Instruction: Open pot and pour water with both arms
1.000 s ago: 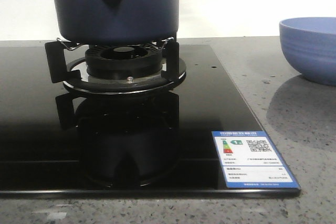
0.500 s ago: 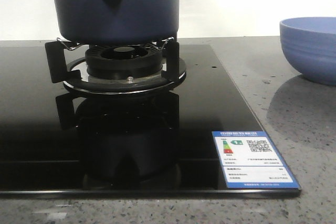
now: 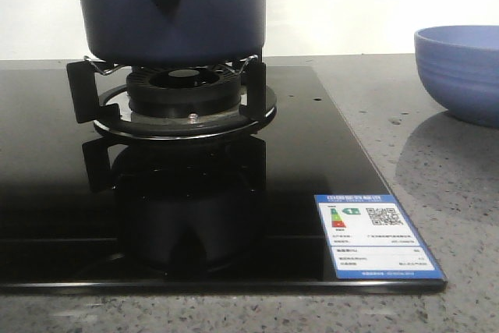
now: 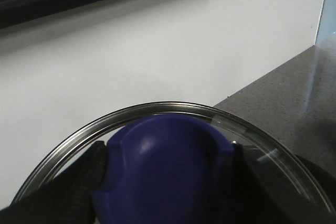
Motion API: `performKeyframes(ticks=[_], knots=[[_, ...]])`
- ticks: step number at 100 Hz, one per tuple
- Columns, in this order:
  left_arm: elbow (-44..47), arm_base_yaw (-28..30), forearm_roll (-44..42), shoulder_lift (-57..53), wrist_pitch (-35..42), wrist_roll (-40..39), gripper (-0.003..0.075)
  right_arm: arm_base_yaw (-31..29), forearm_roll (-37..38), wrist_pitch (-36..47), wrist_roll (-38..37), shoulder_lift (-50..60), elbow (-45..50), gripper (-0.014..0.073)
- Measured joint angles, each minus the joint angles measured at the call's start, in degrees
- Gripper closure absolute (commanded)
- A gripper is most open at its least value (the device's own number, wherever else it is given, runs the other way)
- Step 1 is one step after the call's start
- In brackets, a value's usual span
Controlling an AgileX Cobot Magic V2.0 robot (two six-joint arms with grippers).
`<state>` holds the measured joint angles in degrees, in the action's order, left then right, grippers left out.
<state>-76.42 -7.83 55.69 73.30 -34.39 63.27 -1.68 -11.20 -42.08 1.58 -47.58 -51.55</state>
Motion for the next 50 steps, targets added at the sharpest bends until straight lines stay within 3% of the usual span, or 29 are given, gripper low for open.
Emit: performKeyframes(ticks=[26,50], knots=[[0.0,0.2,-0.1,-0.5,-1.1,0.0,0.0405,-5.8,1.6,-8.1,-0.3,-17.4,-12.5,0.0143],[0.0,0.2,-1.5,-0.5,-0.5,0.0,0.0405,-7.5,2.8,-10.1,-0.4,-27.7,-15.4,0.0143]])
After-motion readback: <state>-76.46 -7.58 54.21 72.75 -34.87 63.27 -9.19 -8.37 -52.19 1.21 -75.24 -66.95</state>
